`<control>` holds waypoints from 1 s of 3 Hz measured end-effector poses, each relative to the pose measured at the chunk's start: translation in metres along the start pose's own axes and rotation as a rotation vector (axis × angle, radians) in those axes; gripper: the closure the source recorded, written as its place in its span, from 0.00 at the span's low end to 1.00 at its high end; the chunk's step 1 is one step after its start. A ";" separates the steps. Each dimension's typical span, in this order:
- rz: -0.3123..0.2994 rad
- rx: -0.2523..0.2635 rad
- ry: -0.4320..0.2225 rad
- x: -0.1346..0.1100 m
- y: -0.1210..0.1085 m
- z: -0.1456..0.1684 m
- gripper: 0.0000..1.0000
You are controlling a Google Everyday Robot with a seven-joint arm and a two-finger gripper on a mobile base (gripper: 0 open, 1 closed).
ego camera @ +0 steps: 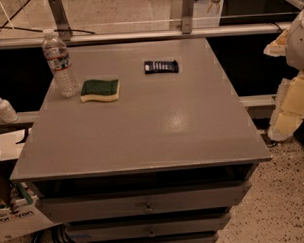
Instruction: Knock water bottle over
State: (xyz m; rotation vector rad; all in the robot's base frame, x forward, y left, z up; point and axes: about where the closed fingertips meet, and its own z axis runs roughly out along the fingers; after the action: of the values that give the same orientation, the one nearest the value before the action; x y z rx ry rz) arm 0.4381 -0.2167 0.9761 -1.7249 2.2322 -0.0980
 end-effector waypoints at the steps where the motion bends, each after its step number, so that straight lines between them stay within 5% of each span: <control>1: 0.000 0.000 0.000 0.000 0.000 0.000 0.00; 2: -0.019 -0.015 -0.041 -0.004 -0.004 0.013 0.00; 3: -0.034 -0.062 -0.152 -0.022 -0.015 0.053 0.00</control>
Offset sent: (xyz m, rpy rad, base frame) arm 0.0194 0.0096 -0.0311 0.0870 0.0223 0.0748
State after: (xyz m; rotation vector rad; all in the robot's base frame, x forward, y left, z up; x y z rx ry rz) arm 0.4724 -0.1927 0.9342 -1.7407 2.1179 0.0927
